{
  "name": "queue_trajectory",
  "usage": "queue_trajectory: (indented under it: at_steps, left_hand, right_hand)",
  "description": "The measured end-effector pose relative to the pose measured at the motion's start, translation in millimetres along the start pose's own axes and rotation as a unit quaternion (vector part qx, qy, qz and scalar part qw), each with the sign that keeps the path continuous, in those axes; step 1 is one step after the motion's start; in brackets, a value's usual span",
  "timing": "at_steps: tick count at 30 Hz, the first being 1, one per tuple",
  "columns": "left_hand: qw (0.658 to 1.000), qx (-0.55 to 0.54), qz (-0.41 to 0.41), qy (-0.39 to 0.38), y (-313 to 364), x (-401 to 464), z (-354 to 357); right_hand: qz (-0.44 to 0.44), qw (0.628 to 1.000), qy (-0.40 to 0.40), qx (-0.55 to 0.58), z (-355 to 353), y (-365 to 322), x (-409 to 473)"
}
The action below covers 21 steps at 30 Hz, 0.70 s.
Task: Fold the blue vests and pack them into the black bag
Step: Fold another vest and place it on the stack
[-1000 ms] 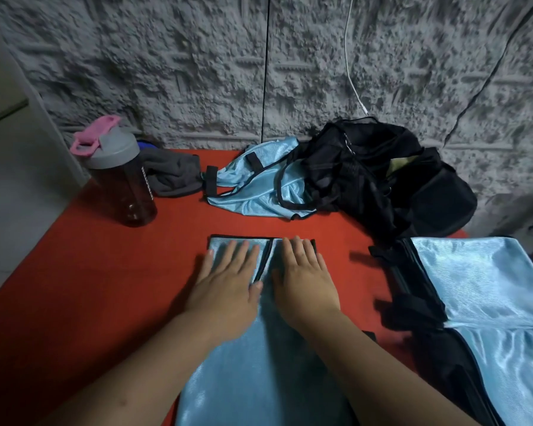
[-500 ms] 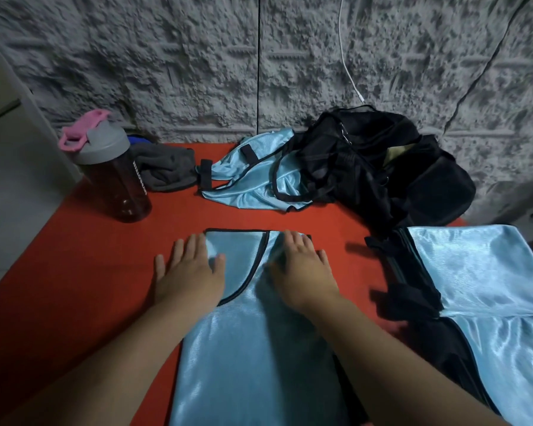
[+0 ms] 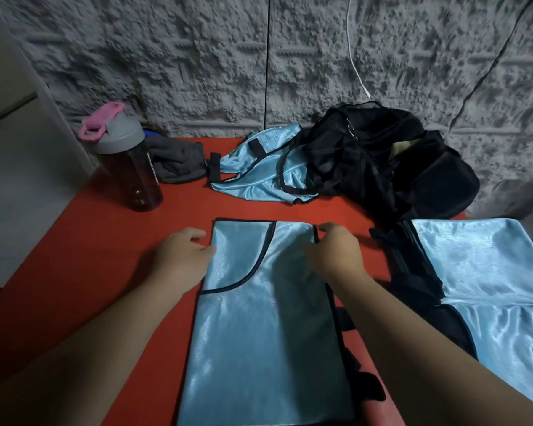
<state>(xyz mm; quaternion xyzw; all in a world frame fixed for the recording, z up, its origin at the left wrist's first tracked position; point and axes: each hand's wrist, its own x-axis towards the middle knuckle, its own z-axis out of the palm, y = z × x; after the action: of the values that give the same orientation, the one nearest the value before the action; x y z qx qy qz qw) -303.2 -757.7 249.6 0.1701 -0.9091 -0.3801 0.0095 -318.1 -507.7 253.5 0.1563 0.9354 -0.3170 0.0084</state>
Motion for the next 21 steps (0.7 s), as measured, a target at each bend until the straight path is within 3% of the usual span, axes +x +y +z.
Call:
queue_trajectory:
  at_steps: [4,8,12,17,21]
  left_hand:
    - [1.0,0.028,0.002,0.011,8,8,5]
    - [0.987,0.118,0.098,-0.047,13,-17,-7]
    - [0.959,0.161,0.165,-0.166,9,-52,-23]
    - [0.899,0.213,0.222,-0.31,8,-99,-45]
    - [0.854,0.266,0.253,-0.368,-6,-130,-47]
  right_hand:
    - [-0.001,1.0,0.009,0.009,3,-2,6]
    - [-0.115,0.99,0.007,-0.078,-6,-4,-4]
    - [-0.201,0.967,-0.1,-0.124,-21,-3,-41]
    - [-0.278,0.906,-0.255,-0.194,-39,1,-100]
    - [-0.305,0.872,-0.27,-0.271,-43,16,-139]
